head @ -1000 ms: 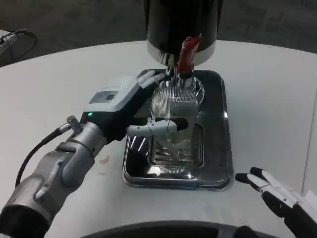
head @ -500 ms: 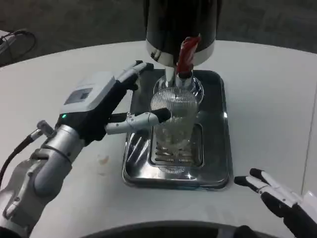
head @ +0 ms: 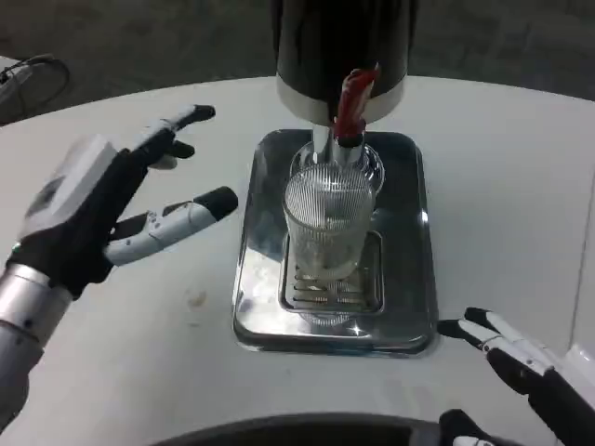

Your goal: Grasp the cup under the faucet to collect the drink, then remove the cup.

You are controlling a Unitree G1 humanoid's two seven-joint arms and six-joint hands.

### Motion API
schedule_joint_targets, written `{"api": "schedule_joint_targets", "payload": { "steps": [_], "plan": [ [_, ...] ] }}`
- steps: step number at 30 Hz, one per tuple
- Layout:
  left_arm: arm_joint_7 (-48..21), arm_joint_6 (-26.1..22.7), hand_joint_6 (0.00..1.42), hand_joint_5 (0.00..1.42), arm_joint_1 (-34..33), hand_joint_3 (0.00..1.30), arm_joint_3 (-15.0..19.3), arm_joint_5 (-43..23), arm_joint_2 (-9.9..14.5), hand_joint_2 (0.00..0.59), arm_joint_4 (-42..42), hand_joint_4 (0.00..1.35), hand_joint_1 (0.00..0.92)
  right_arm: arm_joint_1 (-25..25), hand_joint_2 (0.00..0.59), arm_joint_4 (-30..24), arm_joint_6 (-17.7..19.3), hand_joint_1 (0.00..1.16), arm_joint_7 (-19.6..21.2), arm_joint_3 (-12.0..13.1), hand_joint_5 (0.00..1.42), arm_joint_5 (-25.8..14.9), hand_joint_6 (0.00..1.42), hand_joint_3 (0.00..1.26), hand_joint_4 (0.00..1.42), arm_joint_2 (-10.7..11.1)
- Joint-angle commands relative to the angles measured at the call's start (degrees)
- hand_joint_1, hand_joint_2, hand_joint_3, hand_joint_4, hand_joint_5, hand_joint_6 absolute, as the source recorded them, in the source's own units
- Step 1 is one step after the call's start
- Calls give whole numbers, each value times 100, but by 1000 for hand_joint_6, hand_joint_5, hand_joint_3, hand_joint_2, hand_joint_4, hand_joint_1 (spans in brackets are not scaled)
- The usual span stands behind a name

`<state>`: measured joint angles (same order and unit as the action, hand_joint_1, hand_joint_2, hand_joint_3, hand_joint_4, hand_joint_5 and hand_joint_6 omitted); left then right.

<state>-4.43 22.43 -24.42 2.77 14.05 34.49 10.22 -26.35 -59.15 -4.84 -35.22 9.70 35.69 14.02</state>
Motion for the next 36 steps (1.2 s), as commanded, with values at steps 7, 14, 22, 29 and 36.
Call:
{"api": "schedule_joint_targets", "payload": {
  "steps": [7,14,22,29,36],
  "plan": [
    [-1824,-1616,300,343,-70,238,513,-2737,67,86,-1506,217,0,81,464,-82,-183,276,79,-113,60,25,95,116,29,188],
    [-2627,-2750,242,276,-848,185,437,-3468,-5,86,-1551,130,0,-33,466,-85,-147,276,151,-82,61,-38,95,115,32,207],
    [-2761,-3078,240,268,-1529,185,232,-3289,-218,85,-1363,130,0,-183,467,-85,128,276,252,32,61,-111,97,115,32,161],
    [-2915,-3061,239,266,-2033,185,-37,-3046,-346,88,-1026,125,0,-279,467,-85,340,276,281,88,61,-158,97,115,32,55],
    [-3105,-3014,239,266,-2432,185,-255,-2862,-628,89,-507,121,0,-467,467,-85,598,276,268,293,61,-264,97,115,34,-59]
  ]
}}
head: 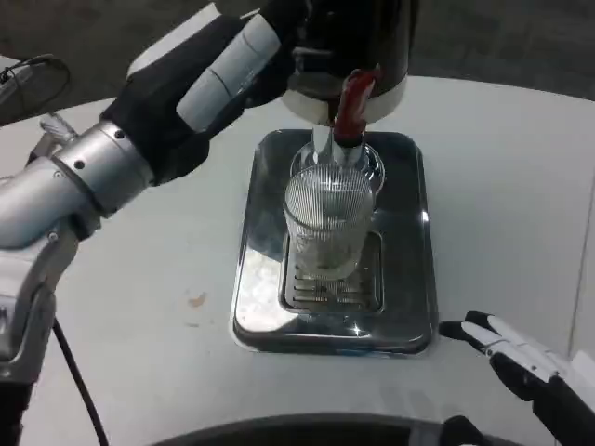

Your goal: Grasp the cup under the faucet to collect the drink, then remove the cup.

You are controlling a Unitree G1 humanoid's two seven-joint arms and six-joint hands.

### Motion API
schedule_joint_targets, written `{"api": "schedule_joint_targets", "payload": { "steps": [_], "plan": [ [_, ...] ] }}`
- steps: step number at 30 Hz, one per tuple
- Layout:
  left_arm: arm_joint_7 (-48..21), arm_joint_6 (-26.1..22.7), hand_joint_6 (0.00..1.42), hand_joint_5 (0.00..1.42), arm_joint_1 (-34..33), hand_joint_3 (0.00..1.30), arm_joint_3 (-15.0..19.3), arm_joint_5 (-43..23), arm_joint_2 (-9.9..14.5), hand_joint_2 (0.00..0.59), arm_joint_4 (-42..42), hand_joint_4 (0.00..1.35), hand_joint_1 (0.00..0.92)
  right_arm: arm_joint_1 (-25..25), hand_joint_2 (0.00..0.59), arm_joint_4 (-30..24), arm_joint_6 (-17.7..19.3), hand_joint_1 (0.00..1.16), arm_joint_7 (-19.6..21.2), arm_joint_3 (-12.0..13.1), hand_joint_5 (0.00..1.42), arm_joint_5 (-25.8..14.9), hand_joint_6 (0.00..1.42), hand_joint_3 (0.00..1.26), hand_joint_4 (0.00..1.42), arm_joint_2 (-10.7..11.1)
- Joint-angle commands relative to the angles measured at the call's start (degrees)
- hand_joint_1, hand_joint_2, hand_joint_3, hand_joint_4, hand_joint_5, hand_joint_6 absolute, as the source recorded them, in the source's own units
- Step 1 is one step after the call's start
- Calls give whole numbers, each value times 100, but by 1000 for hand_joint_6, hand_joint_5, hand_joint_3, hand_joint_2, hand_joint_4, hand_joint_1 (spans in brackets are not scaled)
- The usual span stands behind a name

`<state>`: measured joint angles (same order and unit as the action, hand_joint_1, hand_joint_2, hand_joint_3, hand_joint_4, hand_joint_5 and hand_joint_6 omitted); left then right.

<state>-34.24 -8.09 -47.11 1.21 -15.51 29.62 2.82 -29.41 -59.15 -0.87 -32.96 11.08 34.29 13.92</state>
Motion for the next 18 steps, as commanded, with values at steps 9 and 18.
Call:
{"api": "schedule_joint_targets", "payload": {
  "steps": [9,18],
  "plan": [
    [-354,102,239,266,-387,185,-349,368,-398,91,727,128,0,-265,467,-85,346,276,10,260,61,-247,98,119,41,-104],
    [-452,411,264,293,-359,213,-581,730,-475,87,1018,174,0,-360,467,-85,425,276,15,306,61,-276,98,123,42,-186]
  ]
}}
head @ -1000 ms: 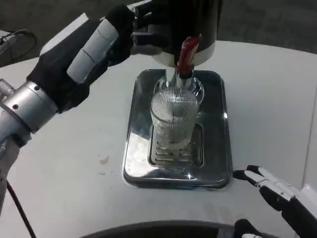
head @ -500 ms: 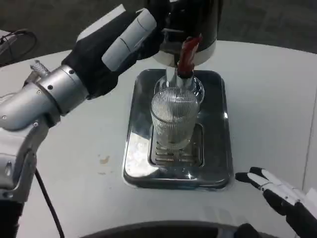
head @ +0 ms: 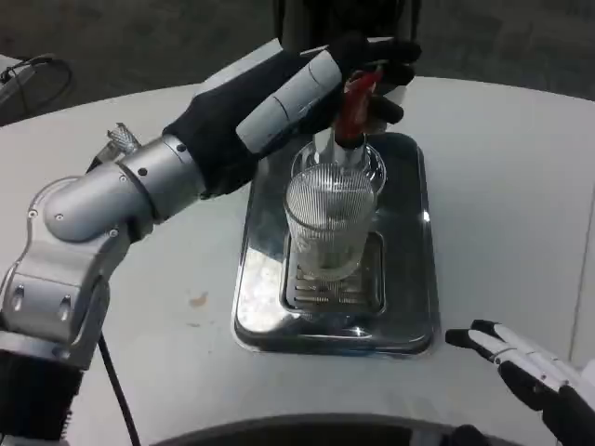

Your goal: Grasp the cup under the faucet to collect the drink, then remove the cup.

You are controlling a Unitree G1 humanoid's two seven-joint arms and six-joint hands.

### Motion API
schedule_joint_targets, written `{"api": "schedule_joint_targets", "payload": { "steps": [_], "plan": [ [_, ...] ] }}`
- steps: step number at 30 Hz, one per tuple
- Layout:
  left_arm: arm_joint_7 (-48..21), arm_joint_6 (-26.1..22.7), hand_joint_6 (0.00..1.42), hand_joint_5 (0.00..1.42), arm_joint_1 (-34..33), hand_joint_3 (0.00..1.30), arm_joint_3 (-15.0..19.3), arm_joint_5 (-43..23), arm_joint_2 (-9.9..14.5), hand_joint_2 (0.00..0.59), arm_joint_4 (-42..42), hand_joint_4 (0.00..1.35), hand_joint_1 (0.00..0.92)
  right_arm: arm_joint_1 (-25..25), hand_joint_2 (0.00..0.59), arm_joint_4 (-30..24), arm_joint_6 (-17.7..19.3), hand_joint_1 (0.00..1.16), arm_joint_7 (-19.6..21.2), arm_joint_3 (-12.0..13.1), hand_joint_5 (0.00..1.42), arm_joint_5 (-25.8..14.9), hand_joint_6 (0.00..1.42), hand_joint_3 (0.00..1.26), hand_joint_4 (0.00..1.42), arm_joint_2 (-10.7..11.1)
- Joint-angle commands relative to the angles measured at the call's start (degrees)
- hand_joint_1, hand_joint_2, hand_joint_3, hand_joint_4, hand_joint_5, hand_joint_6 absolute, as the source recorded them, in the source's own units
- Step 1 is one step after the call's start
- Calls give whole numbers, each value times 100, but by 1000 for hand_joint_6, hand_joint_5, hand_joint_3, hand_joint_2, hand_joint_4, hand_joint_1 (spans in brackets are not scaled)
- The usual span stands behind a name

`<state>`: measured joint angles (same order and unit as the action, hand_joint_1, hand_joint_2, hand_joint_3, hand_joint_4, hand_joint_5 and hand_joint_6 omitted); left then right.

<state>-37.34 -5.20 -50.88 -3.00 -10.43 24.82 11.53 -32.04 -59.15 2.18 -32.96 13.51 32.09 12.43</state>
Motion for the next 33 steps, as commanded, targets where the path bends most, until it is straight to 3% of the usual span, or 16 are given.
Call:
{"api": "schedule_joint_targets", "payload": {
  "steps": [1,10,24,27,29,31,33],
  "plan": [
    [-147,180,239,290,28,214,-191,282,17,86,160,174,0,-94,467,-85,118,276,1,68,61,-58,98,123,42,-43],
    [-205,1017,166,263,147,205,-607,1140,223,84,283,159,0,-171,467,-85,159,276,-41,80,61,-57,98,125,42,-102],
    [-149,1756,141,219,-5,184,-913,1707,224,82,758,107,0,-158,467,-85,17,276,-45,98,61,-188,98,134,52,-198],
    [-116,1887,141,214,-44,183,-982,1812,244,82,834,105,0,-63,458,-85,-439,274,-89,142,77,-643,96,134,60,-194],
    [-105,1958,140,212,-61,182,-1004,1877,251,81,872,105,0,24,455,-85,-502,273,30,204,81,-906,96,134,63,-181],
    [-99,2003,141,211,-70,181,-1012,1910,255,80,903,105,0,175,388,-71,-875,356,51,232,143,-1315,67,116,94,-211],
    [-92,2040,139,210,-76,180,-1024,1937,266,80,928,104,0,362,375,-23,-1142,396,154,245,157,-1624,65,115,96,-215]
  ]
}}
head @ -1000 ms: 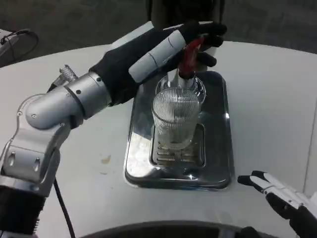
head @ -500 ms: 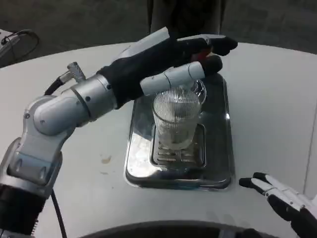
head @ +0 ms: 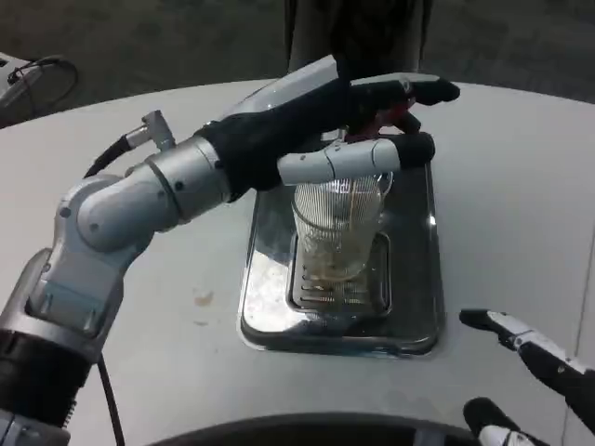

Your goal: Grasp the cup under the faucet to collect the drink, then remove the cup.

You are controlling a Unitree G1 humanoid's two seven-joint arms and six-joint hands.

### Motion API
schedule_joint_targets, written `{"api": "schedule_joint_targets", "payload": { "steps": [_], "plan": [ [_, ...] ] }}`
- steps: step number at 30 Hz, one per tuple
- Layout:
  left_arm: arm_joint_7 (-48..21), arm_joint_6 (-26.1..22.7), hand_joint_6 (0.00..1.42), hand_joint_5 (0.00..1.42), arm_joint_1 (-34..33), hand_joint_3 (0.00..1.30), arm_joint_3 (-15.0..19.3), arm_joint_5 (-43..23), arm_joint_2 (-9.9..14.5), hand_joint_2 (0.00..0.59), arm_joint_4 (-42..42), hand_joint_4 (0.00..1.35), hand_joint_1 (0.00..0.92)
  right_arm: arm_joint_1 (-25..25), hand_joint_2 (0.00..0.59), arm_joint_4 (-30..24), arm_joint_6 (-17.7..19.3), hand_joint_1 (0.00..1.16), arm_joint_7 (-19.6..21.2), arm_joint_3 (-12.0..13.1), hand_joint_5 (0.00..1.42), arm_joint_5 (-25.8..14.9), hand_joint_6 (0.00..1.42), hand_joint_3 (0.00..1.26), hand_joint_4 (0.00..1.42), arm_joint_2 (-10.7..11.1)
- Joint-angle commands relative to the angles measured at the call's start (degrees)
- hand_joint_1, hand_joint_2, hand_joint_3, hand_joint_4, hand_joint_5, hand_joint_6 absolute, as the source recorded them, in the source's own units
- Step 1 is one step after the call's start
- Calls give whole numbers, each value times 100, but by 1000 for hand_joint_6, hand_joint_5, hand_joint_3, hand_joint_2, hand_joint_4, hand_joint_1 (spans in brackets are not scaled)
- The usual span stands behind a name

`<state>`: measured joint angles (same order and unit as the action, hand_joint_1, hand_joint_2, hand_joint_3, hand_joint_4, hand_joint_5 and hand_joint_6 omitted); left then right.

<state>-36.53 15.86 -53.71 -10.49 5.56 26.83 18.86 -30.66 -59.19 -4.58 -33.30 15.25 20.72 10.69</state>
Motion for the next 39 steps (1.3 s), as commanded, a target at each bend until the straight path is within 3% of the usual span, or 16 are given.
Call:
{"api": "schedule_joint_targets", "payload": {
  "steps": [1,4,11,20,24,34,39],
  "plan": [
    [-170,-40,137,210,202,180,-286,361,76,80,208,104,0,324,363,-1,-530,407,252,54,166,-565,56,108,96,-25],
    [-164,18,134,209,173,179,-295,428,85,80,253,104,0,562,274,81,-716,525,390,-66,192,-682,8,51,96,68],
    [-142,83,135,209,93,179,-292,439,80,80,369,104,0,888,237,518,-688,623,791,-452,184,-472,0,0,84,220],
    [-81,154,141,209,28,180,-249,439,101,83,516,107,0,1473,219,1469,-392,647,1571,-1009,145,-130,0,0,45,130],
    [-75,192,142,209,-11,181,-251,440,118,84,575,111,0,1903,217,1982,-403,652,1806,-1323,63,-73,0,0,1,103],
    [-94,206,143,209,-86,190,-254,407,159,84,646,114,0,2448,217,2761,-287,653,2494,-1981,32,373,0,0,0,-56],
    [-100,217,143,215,-171,191,-227,386,189,85,709,117,0,2802,217,3096,-402,654,2701,-2057,8,378,0,0,0,-180]
  ]
}}
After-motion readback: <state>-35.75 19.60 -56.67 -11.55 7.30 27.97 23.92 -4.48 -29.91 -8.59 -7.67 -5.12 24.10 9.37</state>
